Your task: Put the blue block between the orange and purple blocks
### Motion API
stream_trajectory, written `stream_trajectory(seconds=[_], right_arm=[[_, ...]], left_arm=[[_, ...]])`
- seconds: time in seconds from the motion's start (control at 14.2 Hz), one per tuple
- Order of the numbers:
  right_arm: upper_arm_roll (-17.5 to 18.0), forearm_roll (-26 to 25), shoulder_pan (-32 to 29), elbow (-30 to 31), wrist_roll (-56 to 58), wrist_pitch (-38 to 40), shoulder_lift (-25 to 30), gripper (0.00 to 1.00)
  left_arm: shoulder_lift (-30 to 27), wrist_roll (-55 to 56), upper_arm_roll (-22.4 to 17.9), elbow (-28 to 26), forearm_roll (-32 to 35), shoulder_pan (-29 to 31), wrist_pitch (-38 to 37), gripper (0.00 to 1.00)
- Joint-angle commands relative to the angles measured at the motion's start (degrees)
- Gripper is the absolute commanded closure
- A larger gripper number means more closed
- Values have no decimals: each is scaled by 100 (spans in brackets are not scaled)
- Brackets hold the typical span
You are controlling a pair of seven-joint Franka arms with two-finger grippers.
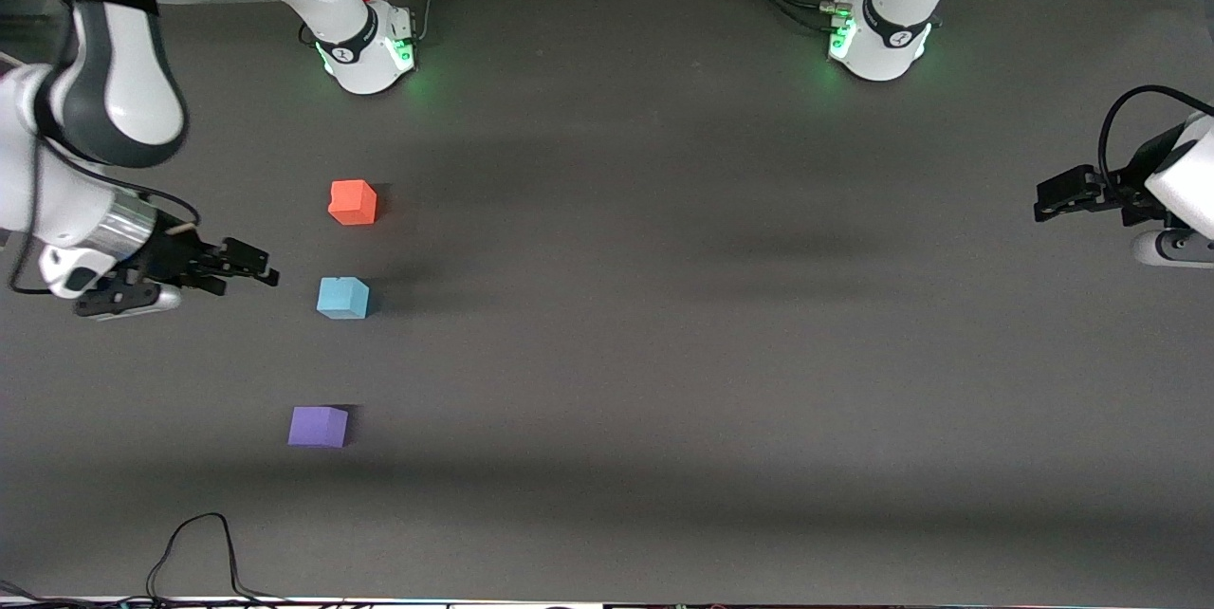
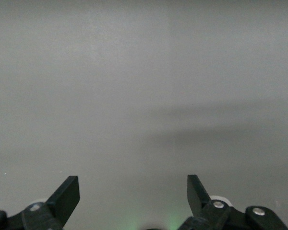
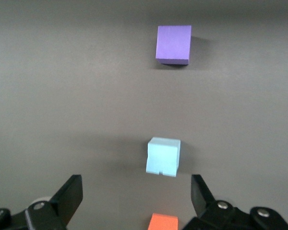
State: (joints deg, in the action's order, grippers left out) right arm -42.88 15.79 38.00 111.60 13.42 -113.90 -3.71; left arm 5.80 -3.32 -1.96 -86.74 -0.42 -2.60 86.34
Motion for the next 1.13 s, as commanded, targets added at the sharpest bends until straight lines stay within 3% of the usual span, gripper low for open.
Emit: stream_trajectory(seconds=[0.0,0.14,0.28,0.42,0.64,0.78,0.85,1.06], right_arm=[[182,-497,-55,-1224,-882,1392,-95,0],[1145,-708,-807,-1701,-1280,2002,70,0],[2331,-1278,-1677,-1642,-1508,2065,526,0],[3063,-1298,-2460,-1413,-1553,2206,923,0],[3829,-1289,-3498,-940,-1501,2224,1432,0],[4566,-1289,-4201,-553,-1492,2188,1837,0],[4735,-1289,-4378,-482,-1492,2188,1934,0],[4745,-1289,-4406,-288,-1474,2083,1979,0]], left_arm=[[-123,-90,37,-124,86,31,102,0],[-123,-90,37,-124,77,31,102,0],[-123,-90,37,-124,77,31,102,0],[-123,-90,37,-124,77,31,102,0],[-123,-90,37,-124,77,31,111,0],[-123,-90,37,-124,77,31,111,0],[-123,-90,37,-124,77,31,111,0],[-123,-90,37,-132,77,31,111,0]])
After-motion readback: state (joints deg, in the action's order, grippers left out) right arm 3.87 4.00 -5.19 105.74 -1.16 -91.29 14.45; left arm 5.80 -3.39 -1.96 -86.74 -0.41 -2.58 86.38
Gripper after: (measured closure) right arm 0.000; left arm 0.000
